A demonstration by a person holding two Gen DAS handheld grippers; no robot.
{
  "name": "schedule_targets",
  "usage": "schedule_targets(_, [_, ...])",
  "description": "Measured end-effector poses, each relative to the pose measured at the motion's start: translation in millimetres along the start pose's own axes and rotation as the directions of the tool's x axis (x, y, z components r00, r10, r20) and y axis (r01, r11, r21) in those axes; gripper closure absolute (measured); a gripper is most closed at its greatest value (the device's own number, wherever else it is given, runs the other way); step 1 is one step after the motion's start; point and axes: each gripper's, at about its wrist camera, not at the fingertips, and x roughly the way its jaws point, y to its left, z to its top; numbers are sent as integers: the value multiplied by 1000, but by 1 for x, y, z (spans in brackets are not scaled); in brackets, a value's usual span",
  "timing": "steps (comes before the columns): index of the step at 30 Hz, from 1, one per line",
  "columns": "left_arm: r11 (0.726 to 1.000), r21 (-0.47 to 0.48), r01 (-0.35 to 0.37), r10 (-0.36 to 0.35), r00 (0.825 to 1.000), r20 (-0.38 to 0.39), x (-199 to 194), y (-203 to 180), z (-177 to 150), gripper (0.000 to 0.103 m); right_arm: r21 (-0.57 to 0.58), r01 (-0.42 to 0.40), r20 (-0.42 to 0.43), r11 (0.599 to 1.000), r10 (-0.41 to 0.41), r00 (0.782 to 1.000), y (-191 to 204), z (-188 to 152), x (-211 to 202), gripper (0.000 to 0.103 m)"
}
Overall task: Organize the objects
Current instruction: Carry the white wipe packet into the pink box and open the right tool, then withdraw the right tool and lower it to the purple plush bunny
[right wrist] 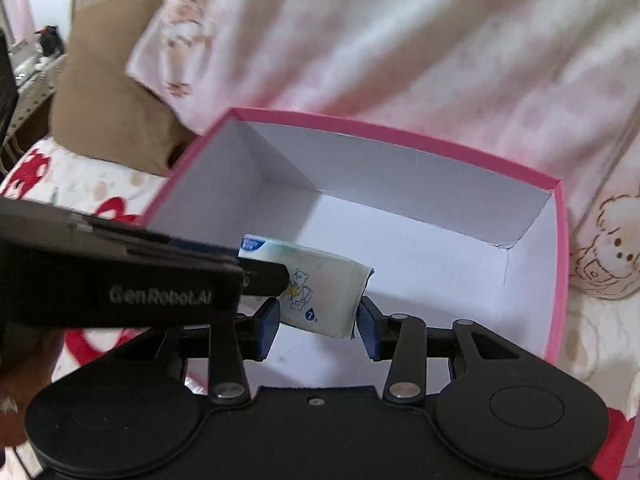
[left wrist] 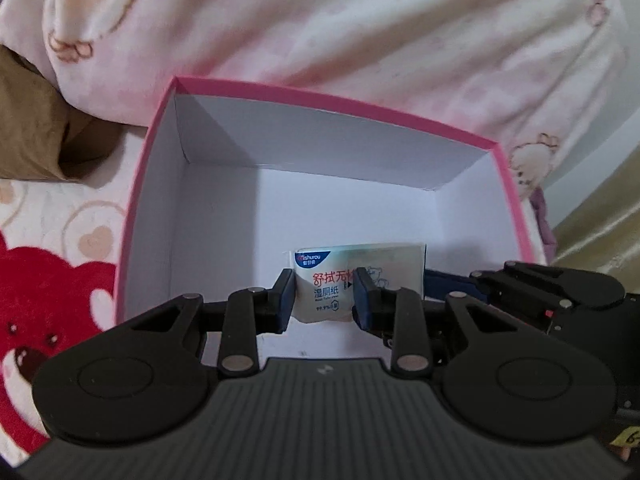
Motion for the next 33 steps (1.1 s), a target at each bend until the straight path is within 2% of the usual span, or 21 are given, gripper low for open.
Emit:
schedule_targets(3, [999,-35,-7,6,1000,-25,16,8,3,74,16,3,-37,1000,-2,999,-2,2,17,56])
schedule_targets(7, [999,-20,-26,25,999,-34,28,11,3,74,19,9,-62,1000,-8,998,-1,3,32,56])
schedule_targets(9, [998,-42,-36,35,999,-35,34,13,3,74,27,10,-78,1000,-8,997,-3,5,39,56])
schedule_targets(11, [996,-60,-63,62,998,-17,36,15,3,68,18,35,-78,999,-34,996,-3,7,42,57])
schedule_targets(13, [993,-70,-93,95,995,21,31,15,2,48,-8,72,-61,997,-73,995,-3,5,36,56])
schedule_targets(14, [994,-61,-94,96,995,35,27,14,1,48,-7,61,-64,998,-61,996,-4,4,32,56])
schedule_targets(17, [995,-19,-101,102,995,24,14,8,-3,48,12,6,-47,1000,-5,999,-7,-2,7,56])
schedule_targets(23, [995,77,-56,60,997,-53,-36,-12,-21,46,-29,-36,-1,999,36,999,-6,-12,-65,51])
schedule_targets(27, [988,146,-43,48,998,-30,-88,-18,-27,46,-40,-29,1,999,29,1000,-3,-13,-112,49])
schedule_targets(29, [984,176,-35,39,999,-16,-109,-24,-31,46,-17,-51,-6,999,51,999,-4,-14,-134,47])
schedule_targets(33, [973,230,-26,28,1000,-3,-144,-39,-43,43,-44,-57,7,997,57,998,3,-29,-172,43])
